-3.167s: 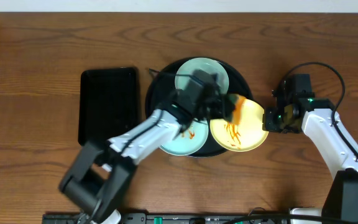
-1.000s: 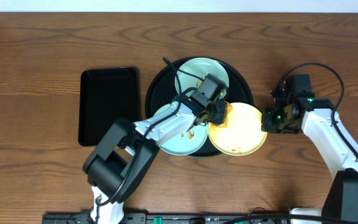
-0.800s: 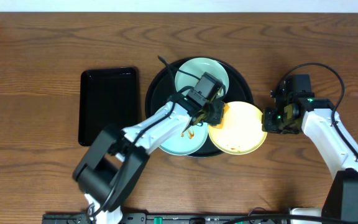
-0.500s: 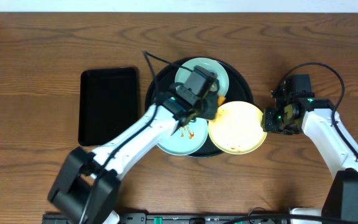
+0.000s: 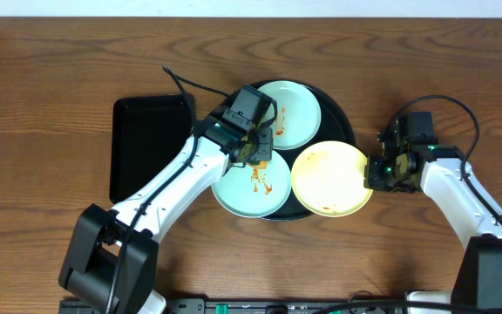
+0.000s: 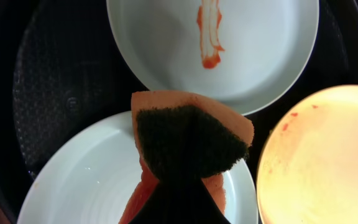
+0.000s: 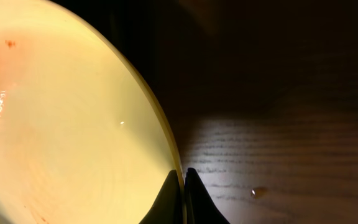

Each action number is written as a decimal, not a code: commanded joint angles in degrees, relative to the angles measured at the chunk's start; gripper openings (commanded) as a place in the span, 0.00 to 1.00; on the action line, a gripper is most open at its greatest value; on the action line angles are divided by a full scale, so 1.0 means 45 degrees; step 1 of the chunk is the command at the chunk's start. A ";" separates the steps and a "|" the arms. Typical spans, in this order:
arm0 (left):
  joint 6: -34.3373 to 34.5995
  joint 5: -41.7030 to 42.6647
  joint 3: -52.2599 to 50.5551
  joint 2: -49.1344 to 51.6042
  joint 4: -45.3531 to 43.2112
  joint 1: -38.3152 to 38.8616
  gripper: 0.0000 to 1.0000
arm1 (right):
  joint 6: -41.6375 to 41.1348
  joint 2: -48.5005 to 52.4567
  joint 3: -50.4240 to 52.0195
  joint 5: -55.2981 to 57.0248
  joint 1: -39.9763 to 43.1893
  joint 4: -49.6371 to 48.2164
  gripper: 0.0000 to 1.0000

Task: Clean dirty plates on tray and stack at the side
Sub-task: 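Lift the yellow plate rim with the right gripper, tilting it up, then scrub the tilted yellow plate with the sponge in the left gripper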

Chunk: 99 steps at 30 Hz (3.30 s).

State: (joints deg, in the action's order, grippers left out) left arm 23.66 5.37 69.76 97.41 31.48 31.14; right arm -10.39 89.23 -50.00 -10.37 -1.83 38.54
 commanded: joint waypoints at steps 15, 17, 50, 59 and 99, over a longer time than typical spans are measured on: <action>-0.0214 -0.0209 -0.0034 -0.0049 0.0573 -0.0049 0.07 | 0.0287 -0.2006 -0.2361 0.4133 -0.0364 0.0568 0.01; -0.0209 -0.0209 -0.0034 -0.0049 0.0573 -0.0049 0.08 | 0.0500 -0.2215 -0.2501 0.5280 -0.0850 0.0559 0.01; -0.0209 -0.0209 -0.0034 -0.0049 0.0573 -0.0049 0.07 | 0.3434 -0.2268 -0.2603 1.3624 -0.7067 -0.2045 0.01; -0.0209 -0.0209 -0.0034 -0.0049 0.0573 -0.0049 0.07 | 0.1389 -0.2254 -0.2603 1.2390 -0.6557 -0.1923 0.01; 0.7339 0.4609 -0.0461 0.1574 -0.3400 0.2351 0.07 | -0.4930 -0.0423 -0.1117 0.6917 -0.5158 0.1151 0.01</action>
State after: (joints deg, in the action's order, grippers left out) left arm 48.16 25.78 68.47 103.79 15.51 41.21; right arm -31.22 86.85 -55.20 20.34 -26.04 44.01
